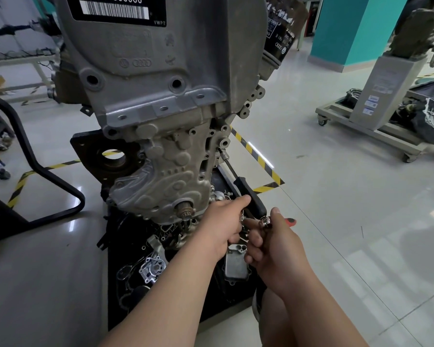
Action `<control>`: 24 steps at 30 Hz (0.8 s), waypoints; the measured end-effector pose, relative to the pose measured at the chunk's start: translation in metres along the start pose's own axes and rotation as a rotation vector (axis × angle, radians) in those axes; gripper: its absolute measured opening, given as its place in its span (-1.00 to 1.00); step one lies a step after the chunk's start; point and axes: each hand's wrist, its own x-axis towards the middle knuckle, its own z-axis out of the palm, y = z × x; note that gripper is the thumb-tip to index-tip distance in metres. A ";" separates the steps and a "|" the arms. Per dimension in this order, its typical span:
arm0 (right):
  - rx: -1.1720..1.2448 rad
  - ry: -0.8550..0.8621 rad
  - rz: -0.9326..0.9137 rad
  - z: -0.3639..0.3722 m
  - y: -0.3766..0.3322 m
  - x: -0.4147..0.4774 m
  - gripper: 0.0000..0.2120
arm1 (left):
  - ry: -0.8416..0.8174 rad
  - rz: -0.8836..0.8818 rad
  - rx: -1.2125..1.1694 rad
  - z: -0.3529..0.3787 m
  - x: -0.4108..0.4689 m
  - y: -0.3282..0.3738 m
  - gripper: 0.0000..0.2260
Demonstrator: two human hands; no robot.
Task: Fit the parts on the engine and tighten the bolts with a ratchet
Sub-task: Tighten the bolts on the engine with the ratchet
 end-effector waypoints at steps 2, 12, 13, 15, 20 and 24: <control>-0.033 -0.007 0.025 0.000 0.000 -0.001 -0.40 | 0.005 -0.003 0.001 0.001 -0.001 0.000 -0.78; -0.127 -0.025 0.148 0.005 -0.002 -0.009 -0.45 | -0.017 0.024 0.079 0.000 -0.001 -0.002 -0.78; -0.122 -0.027 0.146 0.005 -0.002 -0.009 -0.45 | -0.016 0.030 0.071 0.001 -0.001 -0.002 -0.78; -0.118 -0.017 0.116 0.006 -0.002 -0.008 -0.46 | -0.016 0.033 0.059 0.002 -0.001 -0.002 -0.78; -0.191 0.051 0.004 0.005 0.000 -0.004 -0.45 | -0.024 0.031 0.051 0.004 0.000 -0.004 -0.77; -0.244 0.062 -0.046 0.002 0.003 -0.001 -0.40 | -0.022 0.032 0.046 0.004 -0.001 -0.003 -0.78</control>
